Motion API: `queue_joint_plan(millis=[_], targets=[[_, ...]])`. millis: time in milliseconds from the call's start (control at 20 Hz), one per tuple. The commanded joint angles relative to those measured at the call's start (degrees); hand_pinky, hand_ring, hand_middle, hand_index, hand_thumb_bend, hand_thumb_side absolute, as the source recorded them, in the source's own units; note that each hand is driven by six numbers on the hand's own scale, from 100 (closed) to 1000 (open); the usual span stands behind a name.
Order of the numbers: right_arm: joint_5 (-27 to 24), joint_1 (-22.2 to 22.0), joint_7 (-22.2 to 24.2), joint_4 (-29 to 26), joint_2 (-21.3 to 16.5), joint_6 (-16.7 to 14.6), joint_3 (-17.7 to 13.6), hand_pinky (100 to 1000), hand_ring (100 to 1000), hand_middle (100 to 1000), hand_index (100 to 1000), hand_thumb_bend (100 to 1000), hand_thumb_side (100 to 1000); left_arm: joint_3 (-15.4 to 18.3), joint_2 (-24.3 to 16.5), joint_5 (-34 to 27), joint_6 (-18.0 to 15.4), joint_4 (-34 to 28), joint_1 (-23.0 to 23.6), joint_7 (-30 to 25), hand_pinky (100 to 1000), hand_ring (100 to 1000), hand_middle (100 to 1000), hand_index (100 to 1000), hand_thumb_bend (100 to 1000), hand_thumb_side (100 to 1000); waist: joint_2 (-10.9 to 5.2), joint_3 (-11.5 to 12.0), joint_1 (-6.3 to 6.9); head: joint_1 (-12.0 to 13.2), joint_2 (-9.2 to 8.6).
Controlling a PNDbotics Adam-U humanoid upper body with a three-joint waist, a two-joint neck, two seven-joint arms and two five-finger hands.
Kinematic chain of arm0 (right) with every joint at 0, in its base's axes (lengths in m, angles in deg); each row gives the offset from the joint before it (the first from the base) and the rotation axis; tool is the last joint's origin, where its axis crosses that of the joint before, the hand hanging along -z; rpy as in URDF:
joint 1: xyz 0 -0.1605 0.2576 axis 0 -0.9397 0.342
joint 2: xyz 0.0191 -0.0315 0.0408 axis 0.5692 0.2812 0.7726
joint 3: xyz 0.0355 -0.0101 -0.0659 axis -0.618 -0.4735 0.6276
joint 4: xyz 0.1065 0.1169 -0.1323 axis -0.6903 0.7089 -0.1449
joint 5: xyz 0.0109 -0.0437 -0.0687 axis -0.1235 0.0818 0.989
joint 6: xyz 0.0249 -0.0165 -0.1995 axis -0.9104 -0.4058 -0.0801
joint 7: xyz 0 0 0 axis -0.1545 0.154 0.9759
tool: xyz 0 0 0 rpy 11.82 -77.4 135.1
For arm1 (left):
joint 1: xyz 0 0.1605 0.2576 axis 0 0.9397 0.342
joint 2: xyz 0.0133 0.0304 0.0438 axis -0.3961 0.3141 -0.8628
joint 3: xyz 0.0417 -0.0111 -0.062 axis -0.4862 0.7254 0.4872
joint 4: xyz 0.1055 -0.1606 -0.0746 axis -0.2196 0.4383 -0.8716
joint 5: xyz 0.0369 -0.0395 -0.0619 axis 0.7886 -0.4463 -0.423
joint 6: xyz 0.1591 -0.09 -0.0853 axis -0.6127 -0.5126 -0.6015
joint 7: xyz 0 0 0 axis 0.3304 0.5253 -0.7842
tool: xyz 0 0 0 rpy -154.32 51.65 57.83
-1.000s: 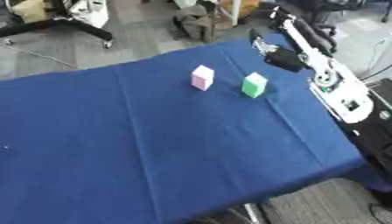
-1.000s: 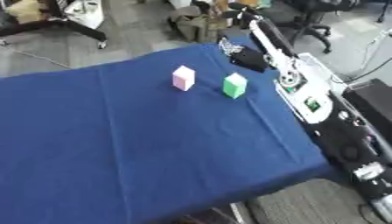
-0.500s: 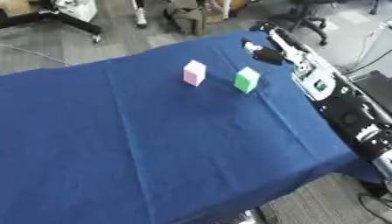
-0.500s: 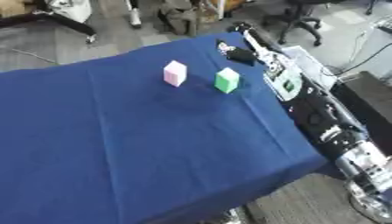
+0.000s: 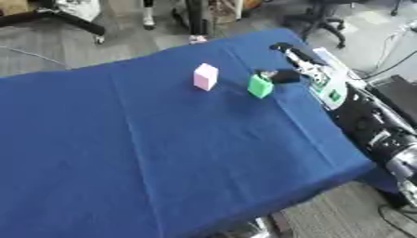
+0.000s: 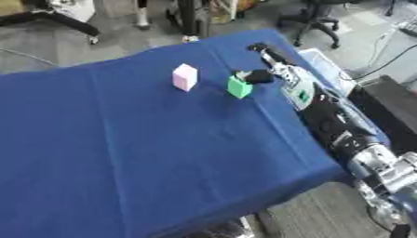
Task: Pick up the objects with one hand, pass them to the other hand, and then place them into the box on the other side of the table.
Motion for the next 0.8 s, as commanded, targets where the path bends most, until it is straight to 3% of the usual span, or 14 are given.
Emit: queue_joint_plan(millis=[50, 400, 800], targets=[[2.22, 1.47, 1.21, 0.24, -1.46, -0.26, -0.62, 917, 1000, 995, 990, 355, 478, 0.0, -0.45, 0.13, -0.08, -0.64, -0.64, -0.37, 834, 890, 752, 760, 597, 705, -0.28, 0.29, -0.25, -0.97, -0.15], [1.58, 1.72, 0.82, 2.27, -1.38, 0.43, -1.71, 910, 1000, 991, 988, 316, 500, -0.38, -0.78, 0.35, -0.01, -0.92, -1.21, -0.97, 834, 890, 752, 760, 595, 709, 0.57, 1.76, -0.75, -2.35, -0.15], [-0.47, 1.16, -0.09, 5.34, -1.29, 1.3, -2.34, 898, 994, 983, 986, 279, 516, -0.57, -1.14, 0.23, 0.1, -1.2, -1.4, -1.24, 835, 889, 752, 759, 594, 710, 1.01, 2.6, -1.15, -2.24, -0.15]])
